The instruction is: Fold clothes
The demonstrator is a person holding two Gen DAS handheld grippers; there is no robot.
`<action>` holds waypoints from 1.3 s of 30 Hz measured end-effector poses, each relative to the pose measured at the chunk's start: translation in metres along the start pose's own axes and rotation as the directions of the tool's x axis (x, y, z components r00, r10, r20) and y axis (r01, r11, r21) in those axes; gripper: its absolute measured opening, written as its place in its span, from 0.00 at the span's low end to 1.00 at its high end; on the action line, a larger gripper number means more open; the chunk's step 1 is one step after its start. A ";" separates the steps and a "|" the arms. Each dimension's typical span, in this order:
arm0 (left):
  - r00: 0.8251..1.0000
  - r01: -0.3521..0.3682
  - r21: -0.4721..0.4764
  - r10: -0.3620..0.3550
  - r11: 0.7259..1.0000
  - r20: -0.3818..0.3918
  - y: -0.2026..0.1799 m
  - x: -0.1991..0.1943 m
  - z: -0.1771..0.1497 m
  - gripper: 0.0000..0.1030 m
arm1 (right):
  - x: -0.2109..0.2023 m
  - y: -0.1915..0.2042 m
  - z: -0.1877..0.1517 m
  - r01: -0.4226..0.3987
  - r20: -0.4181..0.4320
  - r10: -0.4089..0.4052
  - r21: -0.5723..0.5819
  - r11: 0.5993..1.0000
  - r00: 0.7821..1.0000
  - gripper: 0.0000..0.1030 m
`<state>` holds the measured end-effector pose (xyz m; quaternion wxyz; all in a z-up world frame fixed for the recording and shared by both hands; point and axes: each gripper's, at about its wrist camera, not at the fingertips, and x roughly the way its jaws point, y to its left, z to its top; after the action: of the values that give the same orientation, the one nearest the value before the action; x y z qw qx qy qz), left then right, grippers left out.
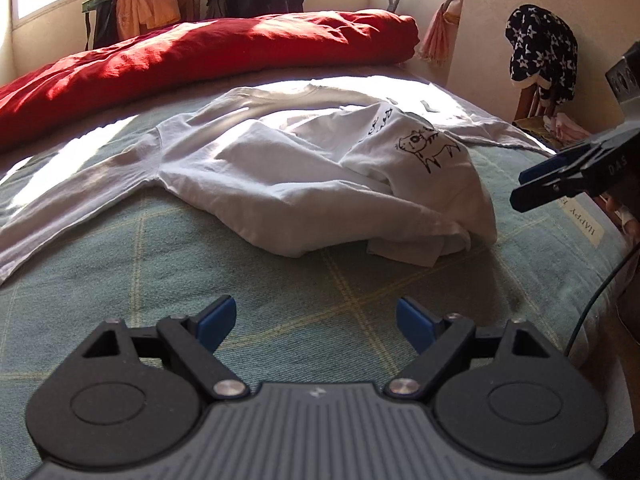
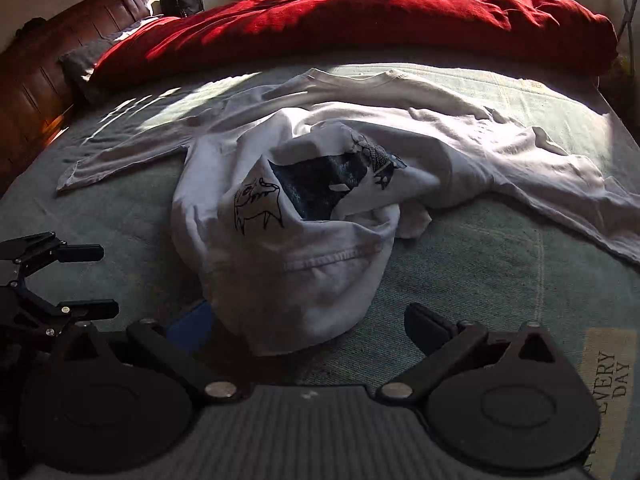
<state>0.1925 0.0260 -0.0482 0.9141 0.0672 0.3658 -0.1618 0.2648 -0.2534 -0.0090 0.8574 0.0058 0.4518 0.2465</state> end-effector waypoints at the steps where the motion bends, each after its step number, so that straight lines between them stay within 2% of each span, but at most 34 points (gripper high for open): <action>1: 1.000 -0.024 0.024 0.024 0.999 0.014 -0.004 0.003 0.000 0.84 | 0.001 0.001 -0.009 -0.004 0.007 0.004 0.016 1.000 1.000 1.00; 6: 0.993 -0.115 0.134 0.109 0.984 0.053 -0.019 0.025 0.005 0.82 | 0.007 0.008 -0.053 -0.027 0.043 0.023 0.094 0.995 0.999 1.00; 10: 0.988 -0.151 0.188 0.142 0.970 0.061 -0.023 0.043 0.008 0.82 | 0.011 0.013 -0.088 -0.047 0.073 0.036 0.155 0.987 0.997 1.00; 16: 0.981 -0.189 0.195 0.174 0.962 0.091 -0.019 0.067 0.011 0.82 | 0.015 -0.019 -0.064 -0.152 0.175 0.115 0.215 0.965 0.978 1.00; 18: 0.978 -0.202 0.198 0.185 0.959 0.101 -0.017 0.074 0.012 0.82 | 0.020 -0.032 -0.057 -0.201 0.205 0.150 0.255 0.946 0.967 1.00; 22: 0.982 -0.162 0.149 0.145 0.975 0.119 -0.012 0.084 0.019 0.82 | 0.047 -0.055 -0.040 -0.346 0.232 0.277 0.351 0.870 0.932 1.00; 26: 0.984 -0.099 0.071 0.087 0.993 0.156 -0.007 0.082 0.031 0.81 | 0.075 -0.068 -0.026 -0.473 0.262 0.395 0.435 0.766 0.880 1.00; 29: 0.970 -0.083 0.016 0.077 0.996 0.229 0.005 0.061 0.041 0.81 | 0.072 -0.059 -0.012 -0.492 0.274 0.410 0.417 0.764 0.870 1.00; 34: 0.934 -0.071 -0.048 0.083 0.996 0.346 0.033 0.016 0.062 0.81 | 0.037 -0.043 0.014 -0.555 0.343 0.452 0.322 0.766 0.823 1.00; 36: 0.916 -0.084 -0.060 0.101 0.995 0.387 0.042 -0.002 0.068 0.82 | 0.015 -0.035 0.026 -0.577 0.378 0.466 0.267 0.772 0.800 1.00; 37: 0.907 -0.096 -0.064 0.114 0.993 0.405 0.047 -0.011 0.071 0.83 | 0.005 -0.031 0.031 -0.576 0.388 0.465 0.243 0.781 0.795 1.00; 39: 0.900 -0.128 -0.060 0.141 0.990 0.412 0.053 -0.024 0.074 0.83 | -0.015 -0.023 0.042 -0.572 0.409 0.464 0.194 0.797 0.786 1.00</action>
<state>0.2427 0.0632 0.0221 0.9807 0.0421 0.1604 -0.1032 0.3002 -0.2710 0.0219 0.8079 0.3071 0.3096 0.3964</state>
